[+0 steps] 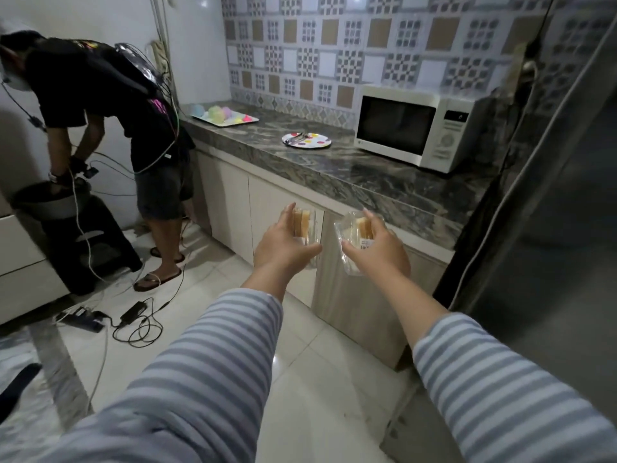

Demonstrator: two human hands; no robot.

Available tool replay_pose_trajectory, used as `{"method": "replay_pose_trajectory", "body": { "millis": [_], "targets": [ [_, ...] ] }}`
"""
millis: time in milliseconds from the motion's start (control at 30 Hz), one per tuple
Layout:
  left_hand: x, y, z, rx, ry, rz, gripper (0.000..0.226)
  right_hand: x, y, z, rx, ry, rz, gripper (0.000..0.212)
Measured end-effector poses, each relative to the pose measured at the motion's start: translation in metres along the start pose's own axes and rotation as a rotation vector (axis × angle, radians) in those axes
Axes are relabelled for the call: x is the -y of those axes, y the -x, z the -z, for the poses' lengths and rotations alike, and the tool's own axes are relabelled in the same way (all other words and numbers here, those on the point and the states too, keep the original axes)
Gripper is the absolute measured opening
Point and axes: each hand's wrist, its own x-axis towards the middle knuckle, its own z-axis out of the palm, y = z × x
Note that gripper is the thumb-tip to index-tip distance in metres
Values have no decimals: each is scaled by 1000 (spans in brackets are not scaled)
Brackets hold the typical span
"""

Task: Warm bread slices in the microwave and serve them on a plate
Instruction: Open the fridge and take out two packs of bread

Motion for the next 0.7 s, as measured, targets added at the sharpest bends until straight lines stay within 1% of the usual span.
{"method": "replay_pose_trajectory", "body": {
  "millis": [333, 433, 500, 700],
  "targets": [
    [-17, -187, -40, -13, 8, -44, 89, 25, -187, -39, -86, 18, 3, 72],
    [-20, -249, -45, -4, 28, -95, 92, 31, -236, -57, -124, 16, 2, 71],
    [-25, -296, -49, 16, 40, -135, 94, 38, -272, -67, -182, 2, -11, 72],
    [-61, -418, -65, 111, 35, -263, 95, 48, -373, -69, -306, 8, -80, 71]
  ]
}}
